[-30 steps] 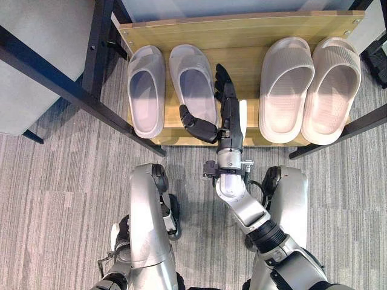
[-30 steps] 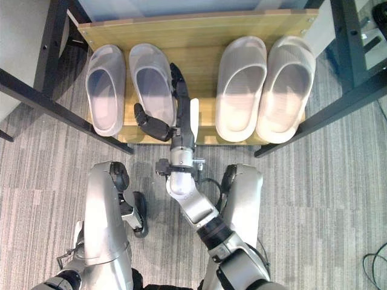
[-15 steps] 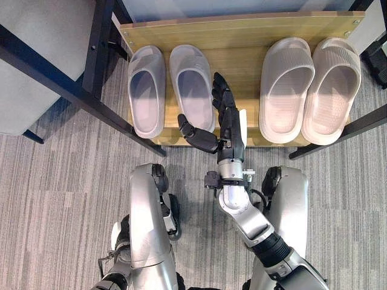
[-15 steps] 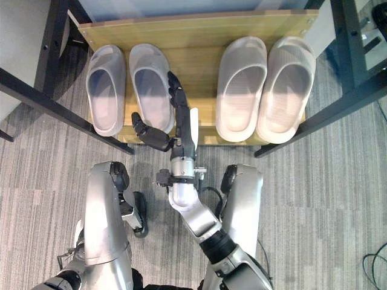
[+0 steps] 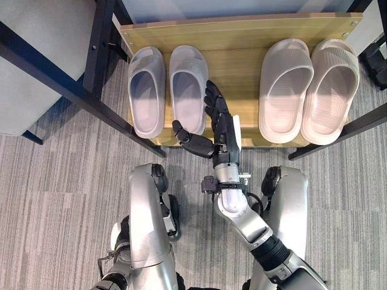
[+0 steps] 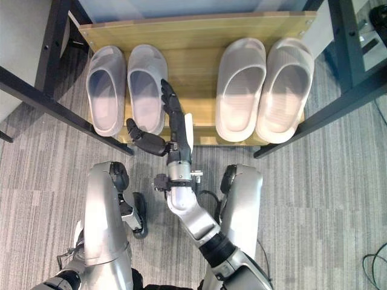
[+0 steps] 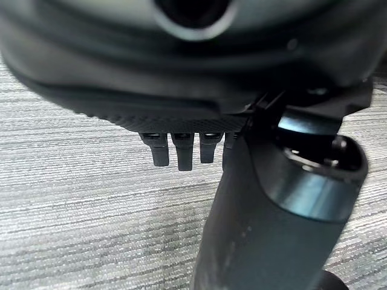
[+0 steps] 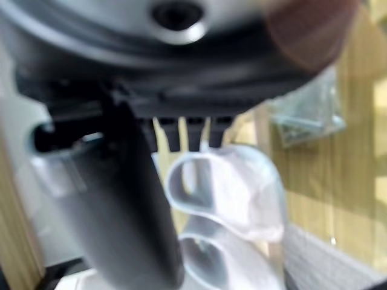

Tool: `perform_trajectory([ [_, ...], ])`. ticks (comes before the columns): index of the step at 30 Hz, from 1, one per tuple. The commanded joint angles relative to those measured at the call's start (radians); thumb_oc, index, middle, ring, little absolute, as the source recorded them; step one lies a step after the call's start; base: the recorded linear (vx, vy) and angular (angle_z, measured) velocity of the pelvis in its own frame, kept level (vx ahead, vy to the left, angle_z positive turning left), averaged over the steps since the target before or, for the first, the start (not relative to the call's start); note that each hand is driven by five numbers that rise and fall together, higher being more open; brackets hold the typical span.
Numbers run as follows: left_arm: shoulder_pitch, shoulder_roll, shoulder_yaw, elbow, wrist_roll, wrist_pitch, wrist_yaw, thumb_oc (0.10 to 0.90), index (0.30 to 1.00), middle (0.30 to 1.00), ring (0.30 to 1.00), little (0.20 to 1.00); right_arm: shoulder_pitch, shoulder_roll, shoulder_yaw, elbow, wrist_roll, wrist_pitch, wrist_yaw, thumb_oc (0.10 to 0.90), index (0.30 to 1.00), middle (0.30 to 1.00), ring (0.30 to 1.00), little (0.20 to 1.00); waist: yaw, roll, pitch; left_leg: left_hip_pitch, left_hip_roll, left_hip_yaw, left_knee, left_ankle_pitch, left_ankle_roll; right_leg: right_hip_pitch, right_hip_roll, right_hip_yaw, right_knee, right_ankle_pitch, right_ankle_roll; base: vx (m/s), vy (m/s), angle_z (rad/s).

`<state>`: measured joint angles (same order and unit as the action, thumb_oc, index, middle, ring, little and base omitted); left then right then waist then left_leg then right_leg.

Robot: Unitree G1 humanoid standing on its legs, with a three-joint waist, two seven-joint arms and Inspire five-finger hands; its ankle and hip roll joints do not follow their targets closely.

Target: Arrange the slippers neatly on the shoe rack.

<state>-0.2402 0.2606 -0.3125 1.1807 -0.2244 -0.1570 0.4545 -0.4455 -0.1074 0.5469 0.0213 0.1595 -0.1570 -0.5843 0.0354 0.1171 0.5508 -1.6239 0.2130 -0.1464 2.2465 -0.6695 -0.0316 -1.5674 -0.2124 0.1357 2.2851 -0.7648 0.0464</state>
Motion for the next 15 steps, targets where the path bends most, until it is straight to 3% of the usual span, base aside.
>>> perform_trajectory([
  [1, 0.056, 0.067, -0.031, 0.055, 0.034, 0.012, 0.060, 0.800, 0.900, 0.900, 0.900, 0.900, -0.001, -0.022, 0.093, -0.161, 0.035, -0.090, 0.042, 0.800, 0.900, 0.900, 0.900, 0.900, 0.026, 0.004, -0.031, 0.054, -0.024, -0.008, -0.018, -0.056, 0.069, -0.003, -0.025, 0.013, -0.066, 0.075, -0.131, 0.00, 0.000, 0.00],
  [15, 0.056, 0.087, -0.051, 0.057, 0.087, 0.017, 0.061, 0.800, 0.900, 0.900, 0.900, 0.900, -0.138, -0.040, 0.023, -0.135, -0.026, -0.093, 0.015, 0.800, 0.900, 0.900, 0.900, 0.900, 0.037, 0.009, -0.031, 0.054, -0.031, -0.009, -0.008, -0.057, 0.066, -0.003, -0.026, 0.013, -0.049, 0.070, -0.132, 0.00, 0.000, 0.00],
])
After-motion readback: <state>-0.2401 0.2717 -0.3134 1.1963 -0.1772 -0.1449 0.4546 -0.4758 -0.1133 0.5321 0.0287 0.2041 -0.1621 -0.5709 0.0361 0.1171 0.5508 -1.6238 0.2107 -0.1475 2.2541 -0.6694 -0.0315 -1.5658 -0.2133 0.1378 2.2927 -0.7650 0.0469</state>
